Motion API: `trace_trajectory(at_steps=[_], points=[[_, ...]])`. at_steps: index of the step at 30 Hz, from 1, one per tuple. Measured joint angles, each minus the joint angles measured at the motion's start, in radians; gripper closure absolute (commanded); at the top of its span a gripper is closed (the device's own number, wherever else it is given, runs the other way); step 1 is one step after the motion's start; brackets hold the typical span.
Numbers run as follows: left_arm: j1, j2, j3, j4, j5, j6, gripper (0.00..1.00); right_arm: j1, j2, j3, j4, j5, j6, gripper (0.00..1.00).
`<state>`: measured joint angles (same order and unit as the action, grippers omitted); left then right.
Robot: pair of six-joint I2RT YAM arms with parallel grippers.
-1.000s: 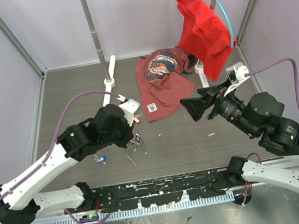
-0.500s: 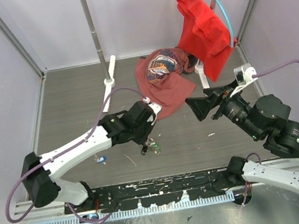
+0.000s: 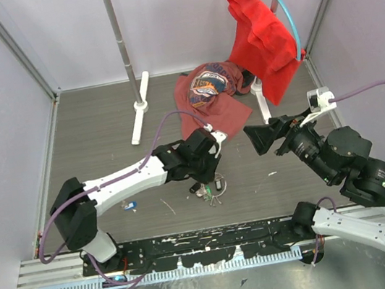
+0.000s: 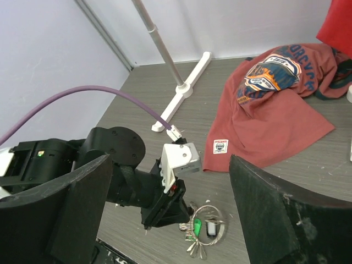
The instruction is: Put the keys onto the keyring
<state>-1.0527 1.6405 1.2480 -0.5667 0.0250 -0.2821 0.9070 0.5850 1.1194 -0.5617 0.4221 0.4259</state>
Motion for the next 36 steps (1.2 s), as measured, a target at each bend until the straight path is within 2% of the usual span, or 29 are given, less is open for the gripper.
trace_trajectory(at_steps=[2, 8, 13, 16, 19, 21, 27, 36], points=[[0.000, -0.002, 0.000, 0.021, 0.008, -0.007, 0.60, 0.000, 0.000, -0.003, -0.004, 0.026, 0.015, 0.00], [0.006, -0.098, -0.005, 0.037, -0.022, -0.006, 0.43, 0.000, -0.003, -0.006, -0.018, 0.108, 0.023, 0.00], [0.070, -0.327, -0.045, 0.047, -0.050, -0.006, 0.29, 0.000, -0.035, -0.020, -0.034, 0.153, 0.022, 0.00], [0.144, -0.472, -0.075, 0.045, -0.070, -0.007, 0.24, 0.000, -0.053, -0.022, -0.053, 0.171, 0.022, 0.00], [0.226, -0.595, -0.105, 0.032, -0.098, -0.012, 0.14, 0.000, -0.042, -0.005, -0.099, 0.171, 0.018, 0.00], [0.260, -0.687, -0.134, 0.008, -0.141, -0.016, 0.00, 0.000, -0.035, 0.006, -0.125, 0.171, 0.015, 0.00], [0.266, -0.939, -0.221, -0.098, -0.278, -0.043, 0.02, 0.000, -0.076, -0.007, -0.171, 0.180, -0.010, 0.00], [0.266, -1.233, -0.376, -0.211, -0.459, -0.119, 0.02, 0.000, -0.221, -0.159, -0.181, 0.201, -0.029, 0.00]])
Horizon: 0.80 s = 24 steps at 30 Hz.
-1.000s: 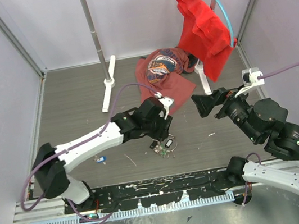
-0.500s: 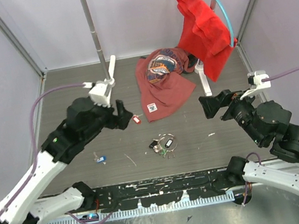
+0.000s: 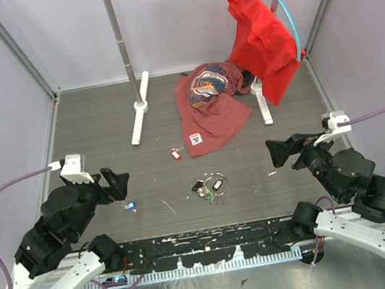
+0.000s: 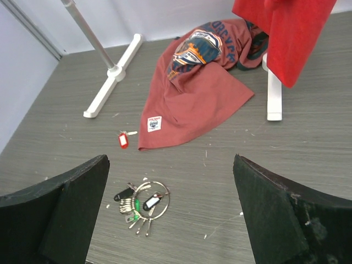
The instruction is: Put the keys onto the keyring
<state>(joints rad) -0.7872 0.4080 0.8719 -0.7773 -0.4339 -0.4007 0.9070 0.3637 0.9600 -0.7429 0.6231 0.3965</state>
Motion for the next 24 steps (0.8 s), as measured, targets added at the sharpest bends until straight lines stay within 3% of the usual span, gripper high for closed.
trace_trajectory(at_steps=[24], points=[[0.000, 0.035, -0.025, -0.040, -0.028, 0.006, 0.02, 0.000, 0.025, -0.045, 0.002, 0.055, 0.021, 0.00]])
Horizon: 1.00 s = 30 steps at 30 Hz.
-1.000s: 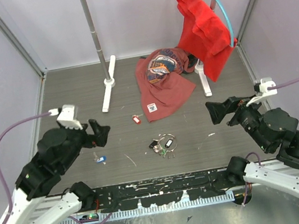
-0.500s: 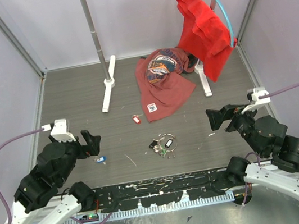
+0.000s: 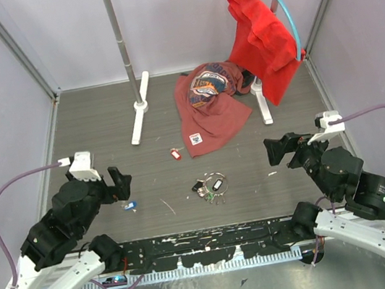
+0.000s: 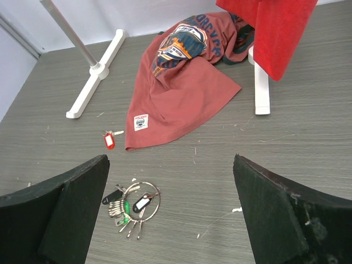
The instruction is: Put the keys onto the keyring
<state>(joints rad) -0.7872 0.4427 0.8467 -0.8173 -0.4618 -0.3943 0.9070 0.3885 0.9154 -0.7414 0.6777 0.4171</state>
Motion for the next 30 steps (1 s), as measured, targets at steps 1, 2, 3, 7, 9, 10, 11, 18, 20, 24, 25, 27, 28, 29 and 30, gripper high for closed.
trace_trajectory(at_steps=[1, 2, 3, 7, 9, 10, 11, 18, 20, 24, 25, 27, 28, 29, 30], points=[[0.000, 0.008, 0.000, 0.000, 0.000, 0.000, 0.02, 0.000, 0.002, 0.000, 0.000, 0.009, 0.003, 0.00], [0.000, 0.016, 0.000, 0.000, 0.000, -0.001, 0.02, 0.000, 0.002, 0.000, 0.000, 0.011, 0.004, 0.00], [0.000, 0.026, 0.000, 0.000, 0.000, -0.001, 0.02, 0.000, 0.005, 0.000, -0.001, 0.018, 0.006, 0.00], [0.000, 0.053, 0.000, 0.000, -0.001, -0.003, 0.02, 0.000, 0.011, 0.000, -0.001, 0.040, 0.013, 0.00], [0.000, 0.067, 0.000, 0.000, -0.005, -0.008, 0.02, 0.000, 0.017, 0.000, -0.002, 0.050, 0.016, 0.00], [0.000, 0.072, 0.000, 0.000, -0.006, -0.010, 0.02, 0.000, 0.021, 0.000, -0.002, 0.055, 0.019, 0.00], [0.000, 0.078, 0.000, 0.000, -0.011, -0.013, 0.02, 0.000, 0.027, 0.000, -0.002, 0.060, 0.021, 0.00], [0.000, 0.122, 0.000, 0.000, -0.027, -0.031, 0.02, 0.000, 0.106, 0.007, -0.019, 0.062, 0.039, 0.00], [0.000, 0.126, 0.000, 0.000, -0.026, -0.031, 0.02, 0.000, 0.132, 0.017, -0.029, 0.053, 0.038, 0.00], [0.000, 0.101, 0.000, 0.002, -0.027, -0.025, 0.02, 0.000, 0.163, 0.045, -0.038, 0.031, 0.031, 0.00], [0.000, 0.089, 0.000, 0.003, -0.027, -0.023, 0.02, 0.000, 0.159, 0.047, -0.036, 0.029, 0.029, 0.00], [0.000, 0.049, 0.000, 0.007, -0.032, -0.017, 0.02, 0.000, 0.138, 0.047, -0.030, 0.026, 0.022, 0.00], [0.000, 0.027, 0.000, 0.008, -0.038, -0.014, 0.02, 0.000, 0.126, 0.047, -0.026, 0.027, 0.019, 0.00], [0.000, 0.008, 0.000, 0.009, -0.046, -0.014, 0.02, 0.000, 0.104, 0.046, -0.018, 0.027, 0.014, 0.00], [0.000, -0.007, 0.000, 0.009, -0.052, -0.014, 0.02, 0.000, 0.086, 0.046, -0.012, 0.028, 0.010, 0.00]])
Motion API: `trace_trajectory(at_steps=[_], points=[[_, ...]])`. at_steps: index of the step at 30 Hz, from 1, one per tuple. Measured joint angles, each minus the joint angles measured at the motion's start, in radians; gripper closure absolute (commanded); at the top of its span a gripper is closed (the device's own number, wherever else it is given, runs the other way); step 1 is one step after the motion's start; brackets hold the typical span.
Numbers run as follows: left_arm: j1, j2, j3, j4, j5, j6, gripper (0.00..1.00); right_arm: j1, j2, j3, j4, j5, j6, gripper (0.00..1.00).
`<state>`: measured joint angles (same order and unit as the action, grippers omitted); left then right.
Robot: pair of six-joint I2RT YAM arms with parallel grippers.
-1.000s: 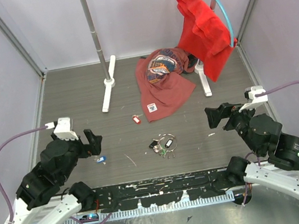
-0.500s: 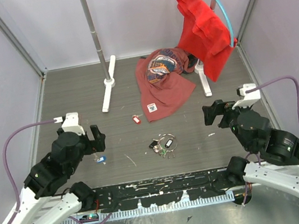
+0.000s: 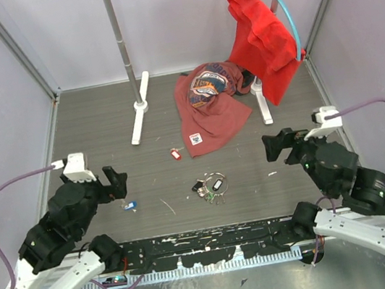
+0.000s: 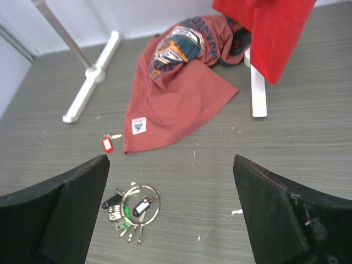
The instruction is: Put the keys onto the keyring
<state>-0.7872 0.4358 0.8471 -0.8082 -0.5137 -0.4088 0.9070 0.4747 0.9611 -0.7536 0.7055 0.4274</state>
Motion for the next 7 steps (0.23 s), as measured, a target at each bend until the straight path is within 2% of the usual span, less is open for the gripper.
trace_trajectory(at_steps=[7], points=[[0.000, -0.061, -0.015, 0.001, -0.025, -0.004, 0.02, 0.000, -0.096, -0.024, 0.042, 0.010, -0.006, 0.00]])
